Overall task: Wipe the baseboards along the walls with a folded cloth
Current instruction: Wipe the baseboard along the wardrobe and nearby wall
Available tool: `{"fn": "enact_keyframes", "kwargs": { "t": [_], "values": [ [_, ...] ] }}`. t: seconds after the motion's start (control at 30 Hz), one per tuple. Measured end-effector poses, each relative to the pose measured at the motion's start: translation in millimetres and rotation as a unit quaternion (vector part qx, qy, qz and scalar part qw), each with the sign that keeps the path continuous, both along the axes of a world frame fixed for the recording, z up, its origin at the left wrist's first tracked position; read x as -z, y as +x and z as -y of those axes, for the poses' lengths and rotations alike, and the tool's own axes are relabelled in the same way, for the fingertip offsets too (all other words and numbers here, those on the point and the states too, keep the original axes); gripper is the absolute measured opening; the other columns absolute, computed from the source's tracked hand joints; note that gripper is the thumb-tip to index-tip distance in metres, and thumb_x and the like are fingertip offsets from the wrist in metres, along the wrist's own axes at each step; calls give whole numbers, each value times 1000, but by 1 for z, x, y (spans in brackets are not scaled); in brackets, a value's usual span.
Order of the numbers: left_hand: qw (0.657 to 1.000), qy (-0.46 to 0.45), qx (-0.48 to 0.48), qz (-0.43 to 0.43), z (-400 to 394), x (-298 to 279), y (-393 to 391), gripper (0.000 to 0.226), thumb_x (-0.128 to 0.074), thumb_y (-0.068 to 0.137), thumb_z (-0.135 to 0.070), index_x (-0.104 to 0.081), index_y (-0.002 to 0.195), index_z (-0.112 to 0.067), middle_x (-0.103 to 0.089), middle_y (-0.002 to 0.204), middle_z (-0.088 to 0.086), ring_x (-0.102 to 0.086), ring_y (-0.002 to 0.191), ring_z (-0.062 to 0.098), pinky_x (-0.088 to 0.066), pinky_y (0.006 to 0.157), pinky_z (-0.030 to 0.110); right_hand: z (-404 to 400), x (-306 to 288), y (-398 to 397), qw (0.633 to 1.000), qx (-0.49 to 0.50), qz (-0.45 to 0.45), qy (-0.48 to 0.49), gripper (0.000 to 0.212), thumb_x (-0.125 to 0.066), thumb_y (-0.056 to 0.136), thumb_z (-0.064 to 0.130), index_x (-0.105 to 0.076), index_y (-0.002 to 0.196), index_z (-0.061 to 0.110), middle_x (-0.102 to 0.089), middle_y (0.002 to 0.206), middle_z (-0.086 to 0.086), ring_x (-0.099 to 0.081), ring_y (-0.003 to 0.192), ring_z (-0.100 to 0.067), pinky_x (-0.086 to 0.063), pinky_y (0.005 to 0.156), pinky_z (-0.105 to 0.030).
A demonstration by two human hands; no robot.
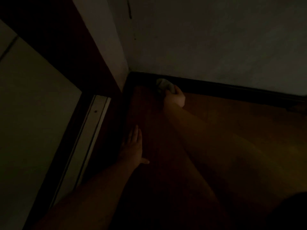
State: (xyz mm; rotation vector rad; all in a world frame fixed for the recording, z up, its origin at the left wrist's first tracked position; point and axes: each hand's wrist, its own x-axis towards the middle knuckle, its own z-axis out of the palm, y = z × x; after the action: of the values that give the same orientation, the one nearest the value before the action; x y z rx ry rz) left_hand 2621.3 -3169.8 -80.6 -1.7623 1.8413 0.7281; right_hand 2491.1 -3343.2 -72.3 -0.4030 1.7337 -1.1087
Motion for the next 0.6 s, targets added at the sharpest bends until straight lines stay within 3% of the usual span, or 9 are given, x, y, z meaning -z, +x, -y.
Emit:
{"fn": "enact_keyframes", "kwargs": {
  "t": [0.23, 0.4, 0.6],
  "values": [
    [976, -12, 215, 42, 33, -2, -18, 148, -80, 64, -65, 25, 151, -9, 34, 156, 12, 24, 147, 28, 17, 115, 44, -31, -2, -114, 980, -41, -191, -33, 44, -63, 92, 24, -58, 136, 24, -60, 132, -4, -60, 117, -23, -50, 92, -30],
    [989, -27, 126, -68, 38, 4, -67, 132, -59, 72, -81, 20, 154, -15, 27, 161, 7, 17, 150, 27, -2, 122, 52, -55, 0, -132, 950, -157, -263, -64, 45, -67, 89, 32, -60, 133, 25, -60, 131, -5, -59, 118, -23, -49, 99, -43],
    [994, -24, 103, -12, 28, 12, -100, 132, -60, 72, -80, 19, 154, -13, 29, 160, 11, 22, 148, 30, -4, 119, 61, -84, 6, -122, 946, -190, -246, -96, 49, -71, 88, 27, -56, 135, 23, -56, 131, -6, -55, 119, -22, -47, 102, -42]
  ]
}}
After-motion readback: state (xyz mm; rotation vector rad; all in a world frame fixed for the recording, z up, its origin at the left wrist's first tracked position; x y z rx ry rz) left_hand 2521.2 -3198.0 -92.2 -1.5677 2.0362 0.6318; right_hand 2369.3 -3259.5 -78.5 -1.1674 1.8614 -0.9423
